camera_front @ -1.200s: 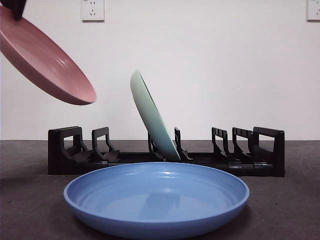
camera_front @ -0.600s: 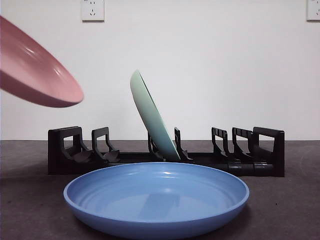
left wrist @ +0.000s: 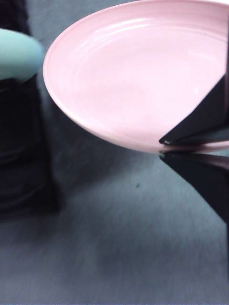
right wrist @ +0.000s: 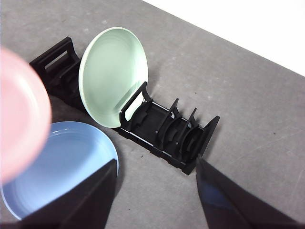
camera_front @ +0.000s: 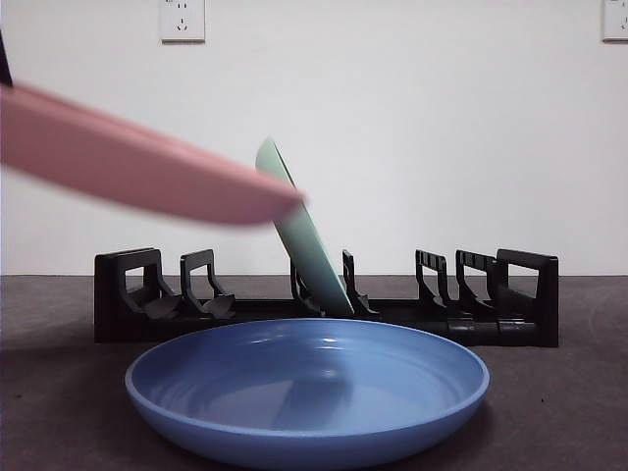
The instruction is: Place the plate
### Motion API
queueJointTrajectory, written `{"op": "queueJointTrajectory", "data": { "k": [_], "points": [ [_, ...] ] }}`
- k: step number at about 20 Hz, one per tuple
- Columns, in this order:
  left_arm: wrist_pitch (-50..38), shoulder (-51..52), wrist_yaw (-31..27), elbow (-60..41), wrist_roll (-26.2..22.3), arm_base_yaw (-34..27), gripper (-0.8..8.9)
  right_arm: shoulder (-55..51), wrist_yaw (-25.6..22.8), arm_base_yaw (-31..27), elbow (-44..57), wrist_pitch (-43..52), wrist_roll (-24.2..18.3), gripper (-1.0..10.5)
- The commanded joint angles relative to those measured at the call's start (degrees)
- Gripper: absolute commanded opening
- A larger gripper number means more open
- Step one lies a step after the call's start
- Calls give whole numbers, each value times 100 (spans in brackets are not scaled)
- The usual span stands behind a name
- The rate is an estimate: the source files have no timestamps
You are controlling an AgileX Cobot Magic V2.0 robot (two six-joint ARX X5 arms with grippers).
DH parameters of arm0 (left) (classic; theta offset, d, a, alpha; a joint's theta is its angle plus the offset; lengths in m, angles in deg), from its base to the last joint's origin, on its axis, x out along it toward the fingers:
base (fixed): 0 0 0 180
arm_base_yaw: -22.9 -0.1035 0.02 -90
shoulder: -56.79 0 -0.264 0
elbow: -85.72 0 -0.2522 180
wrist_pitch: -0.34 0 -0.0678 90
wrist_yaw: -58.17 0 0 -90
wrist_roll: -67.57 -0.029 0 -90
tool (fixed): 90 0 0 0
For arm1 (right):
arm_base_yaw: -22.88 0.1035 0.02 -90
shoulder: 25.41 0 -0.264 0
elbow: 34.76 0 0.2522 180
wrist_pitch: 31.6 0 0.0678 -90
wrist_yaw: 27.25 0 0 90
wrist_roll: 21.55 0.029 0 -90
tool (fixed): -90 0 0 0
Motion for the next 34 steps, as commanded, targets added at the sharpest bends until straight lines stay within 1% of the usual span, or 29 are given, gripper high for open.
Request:
{"op": "queueJointTrajectory", "data": {
  "k": [1, 4, 8, 12, 16, 18, 20, 24, 25, 26, 30, 31, 34],
  "points": [
    [-492, -13, 52, -437, 310, 168, 14, 42, -24, 61, -103, 28, 136, 264],
    [-1062, -68, 55, -951, 568, 367, 14, 39, -24, 61, -103, 28, 138, 264],
    [-1810, -330, 55, -1421, 680, 632, 14, 39, -24, 61, -103, 28, 140, 264],
    [-2490, -944, 92, -1443, 756, 822, 14, 50, -24, 61, -103, 28, 140, 264],
    [-3005, -1567, 111, -1443, 807, 874, 14, 50, -24, 61, -103, 28, 164, 264],
    [-3272, -1786, 361, -1443, 848, 874, 14, 50, -24, 61, -103, 28, 188, 264],
    [-3462, -1971, 599, -1443, 914, 881, 14, 50, -24, 61, -103, 28, 254, 264],
    [-3491, -2253, 605, -1443, 973, 970, 15, 50, -22, 61, -103, 26, 271, 264],
    [-3493, -2269, 605, -1443, 977, 975, 40, 50, -22, 61, -103, 26, 289, 264],
    [-3499, -2267, 603, -1443, 994, 975, 89, 50, -20, 61, -103, 24, 321, 264],
    [-3331, -2168, 603, -1335, 1014, 975, 323, 50, -20, 61, -103, -15, 411, 264],
    [-3230, -2087, 605, -1255, 999, 973, 350, 50, -20, 61, -103, -39, 413, 264],
    [-2898, -1523, 597, -911, 726, 914, 350, 52, 0, 61, -103, -81, 538, 264]
  ]
}}
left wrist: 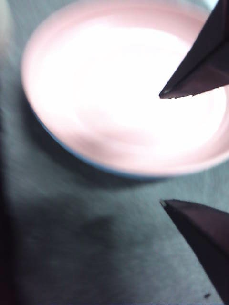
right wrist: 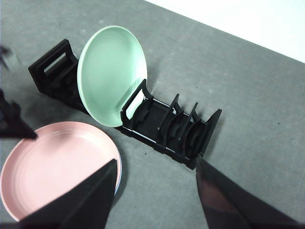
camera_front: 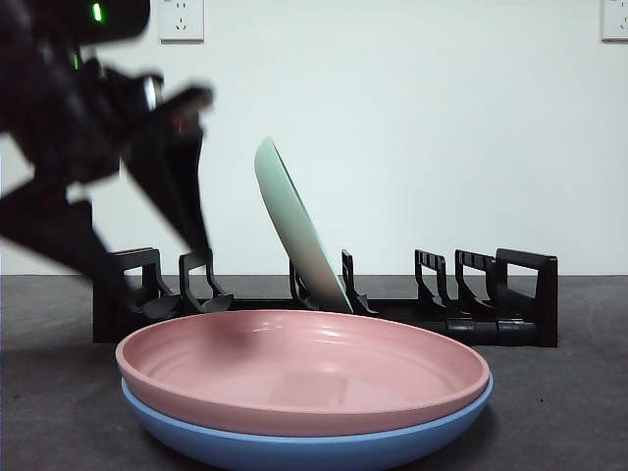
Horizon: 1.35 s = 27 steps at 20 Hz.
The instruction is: Place the plate
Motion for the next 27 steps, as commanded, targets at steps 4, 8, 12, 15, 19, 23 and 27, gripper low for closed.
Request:
{"op": "queueJointTrajectory", "data": {
  "k": [4, 8, 12, 15, 19, 23, 27],
  "points": [
    [420, 1572, -11, 629, -955, -293, 344, 190, 352, 24, -103, 28, 455, 265],
    [1355, 3016, -693, 629, -1338, -627, 344, 793, 1032, -433, -105, 297, 422, 279],
    [1912, 4046, -765, 629, -1123, -708, 344, 1845, 3036, -1495, -225, 1486, 118, 279],
    [2026, 4472, -767, 629, -907, -708, 345, 2813, 4461, -2094, -498, 2356, 170, 279],
    [2044, 4699, -804, 629, -811, -708, 345, 4231, 4962, -2391, -1384, 2444, 68, 279],
    [2046, 4706, -811, 629, -811, -708, 345, 5246, 4983, -2404, -2205, 2452, -120, 279],
    [2044, 4706, -811, 629, -811, -708, 345, 5727, 4986, -2457, -2568, 2433, -157, 278]
  ]
}}
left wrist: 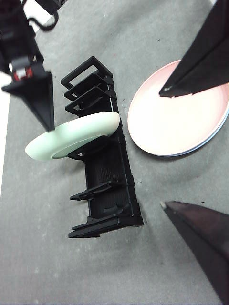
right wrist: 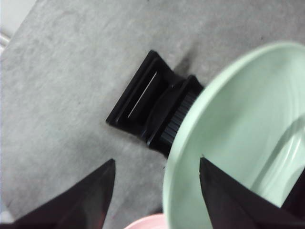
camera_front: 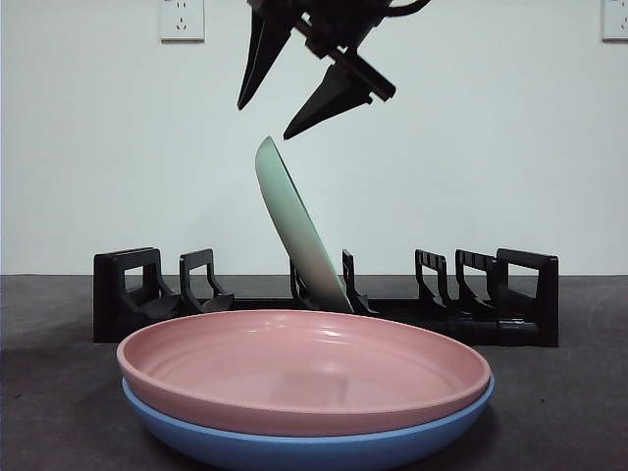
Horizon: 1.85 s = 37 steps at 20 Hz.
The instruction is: Place the plate
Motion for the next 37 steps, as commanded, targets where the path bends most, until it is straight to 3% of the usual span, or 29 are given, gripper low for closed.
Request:
{"op": "queueJointTrajectory", "data": {
  "k": [1, 3, 9, 19, 26, 30, 34, 37],
  "points": [
    [-35, -20, -17, 83, 24, 15, 345, 245, 20, -7, -173, 28, -96, 277],
    [-35, -20, -24, 81, 24, 15, 345, 339, 17, -20, -170, 17, -151, 272],
    [-35, -20, -197, 83, 22, 15, 345, 433, 101, -20, -170, -68, -247, 10],
    [-35, -20, -205, 83, 22, 15, 345, -400, 964, -28, -203, -409, -258, 10],
    [-33, -20, -210, 81, 24, 15, 344, -1585, 1054, 173, -203, -1215, -1078, 10],
    [-35, -20, -208, 83, 28, 15, 344, -2155, 522, 570, -26, -2039, -1687, 10],
    [-35, -22, -208, 83, 74, 15, 344, -3123, 35, 1209, 1370, -1405, -1685, 10],
    [-37, -24, -208, 81, 109, 15, 344, -3648, -1078, 2002, 2326, -968, -1777, 10]
  ]
}}
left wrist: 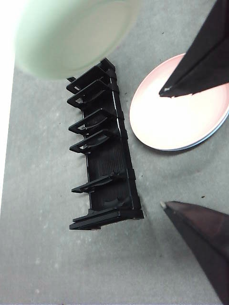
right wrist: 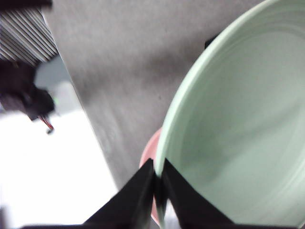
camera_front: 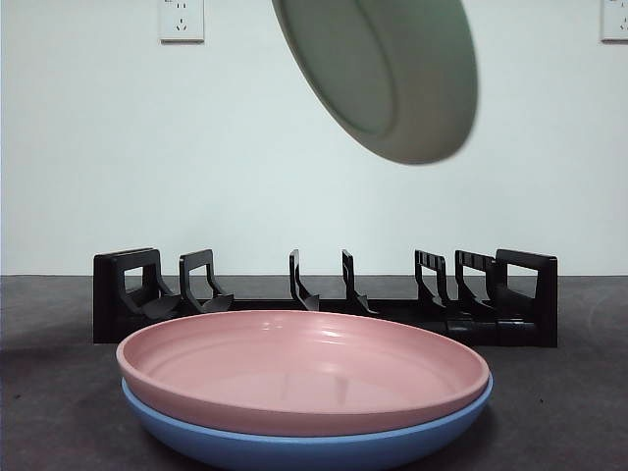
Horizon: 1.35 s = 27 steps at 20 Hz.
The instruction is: Place the plate
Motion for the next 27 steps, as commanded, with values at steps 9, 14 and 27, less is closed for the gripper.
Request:
{"op": "queueJointTrajectory", "data": {
  "k": [9, 14, 27],
  "points": [
    [-48, -87, -35, 81, 55, 15, 345, 1043, -1974, 1991, 1012, 562, -216, 10],
    [-42, -85, -35, 81, 50, 15, 344, 1915, -2017, 1998, 1012, 737, -105, 10],
    [-37, -85, -35, 81, 33, 15, 344, 2944, -2175, 2173, 1012, 581, 210, 32]
  ]
}}
